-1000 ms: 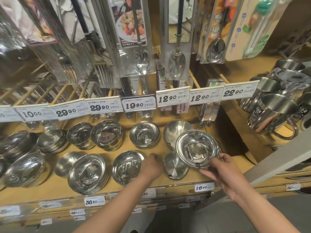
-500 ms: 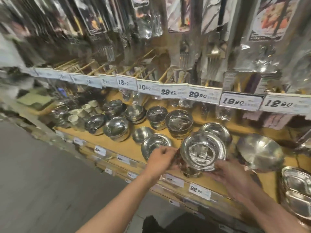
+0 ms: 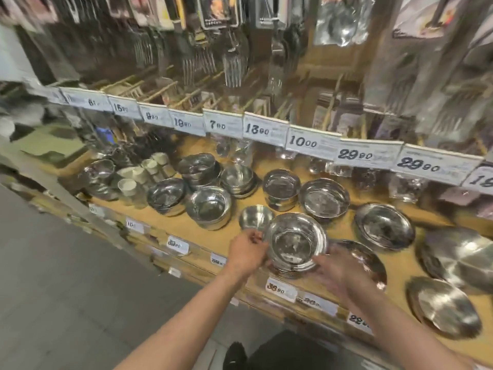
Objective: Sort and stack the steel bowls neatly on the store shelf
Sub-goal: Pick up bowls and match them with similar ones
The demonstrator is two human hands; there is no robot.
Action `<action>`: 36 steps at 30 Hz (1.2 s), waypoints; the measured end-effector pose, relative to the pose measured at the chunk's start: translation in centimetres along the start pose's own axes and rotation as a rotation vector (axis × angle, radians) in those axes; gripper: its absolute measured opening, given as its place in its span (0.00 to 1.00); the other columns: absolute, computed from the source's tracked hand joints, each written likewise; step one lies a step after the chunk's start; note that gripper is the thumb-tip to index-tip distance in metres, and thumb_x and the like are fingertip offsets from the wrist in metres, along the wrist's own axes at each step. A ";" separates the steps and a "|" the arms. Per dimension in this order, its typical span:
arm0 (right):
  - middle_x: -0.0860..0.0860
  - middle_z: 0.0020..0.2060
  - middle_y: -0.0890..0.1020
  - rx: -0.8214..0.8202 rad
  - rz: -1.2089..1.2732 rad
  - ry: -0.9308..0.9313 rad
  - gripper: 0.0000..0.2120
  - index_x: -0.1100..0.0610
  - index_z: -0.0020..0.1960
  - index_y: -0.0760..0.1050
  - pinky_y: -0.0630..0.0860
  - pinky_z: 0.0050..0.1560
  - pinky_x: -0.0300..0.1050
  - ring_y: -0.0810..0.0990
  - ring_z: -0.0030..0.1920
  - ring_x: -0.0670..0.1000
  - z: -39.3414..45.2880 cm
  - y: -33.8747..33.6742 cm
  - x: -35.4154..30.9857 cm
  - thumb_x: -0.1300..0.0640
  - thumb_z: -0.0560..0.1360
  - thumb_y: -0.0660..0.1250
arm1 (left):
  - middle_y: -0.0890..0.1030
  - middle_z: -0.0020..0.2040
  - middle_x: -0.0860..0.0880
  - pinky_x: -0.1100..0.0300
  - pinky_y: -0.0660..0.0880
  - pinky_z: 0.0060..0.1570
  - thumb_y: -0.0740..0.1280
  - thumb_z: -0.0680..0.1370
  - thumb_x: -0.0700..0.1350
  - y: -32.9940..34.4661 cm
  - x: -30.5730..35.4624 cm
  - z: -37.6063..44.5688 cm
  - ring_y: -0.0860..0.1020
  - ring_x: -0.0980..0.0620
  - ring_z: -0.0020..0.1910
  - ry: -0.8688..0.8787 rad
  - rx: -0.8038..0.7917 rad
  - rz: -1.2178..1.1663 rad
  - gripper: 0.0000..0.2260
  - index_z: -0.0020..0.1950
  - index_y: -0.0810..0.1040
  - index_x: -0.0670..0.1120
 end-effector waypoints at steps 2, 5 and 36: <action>0.55 0.49 0.85 0.166 -0.005 -0.033 0.08 0.59 0.58 0.76 0.79 0.31 0.35 0.86 0.35 0.47 0.7 0.7 -0.1 0.61 0.80 0.68 | 0.84 0.44 0.44 0.47 0.84 0.38 0.69 0.77 0.34 -0.8 0.1 1.8 0.83 0.51 0.29 0.010 -0.045 0.039 0.06 0.50 0.80 0.44; 0.53 0.46 0.83 0.381 -0.092 -0.093 0.11 0.55 0.58 0.75 0.70 0.22 0.27 0.83 0.32 0.43 1.8 1.7 -0.2 0.65 0.78 0.70 | 0.84 0.47 0.41 0.44 0.84 0.44 0.68 0.77 0.36 -1.2 0.7 4.2 0.85 0.41 0.39 0.081 -0.120 0.174 0.04 0.51 0.80 0.41; 0.49 0.38 0.85 0.627 -0.344 -0.016 0.05 0.53 0.51 0.79 0.80 0.51 0.54 0.84 0.44 0.55 1.3 3.0 0.3 0.55 0.75 0.71 | 0.85 0.41 0.42 0.54 0.81 0.40 0.70 0.76 0.50 -4.0 -1.7 9.9 0.83 0.45 0.37 0.014 -0.145 0.323 0.13 0.47 0.82 0.40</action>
Point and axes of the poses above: each hand's wrist, its own z-axis towards the middle knuckle, its own y-axis out of the palm, x = y × z, the point moved 2 cm from there along z, towards the middle knuckle
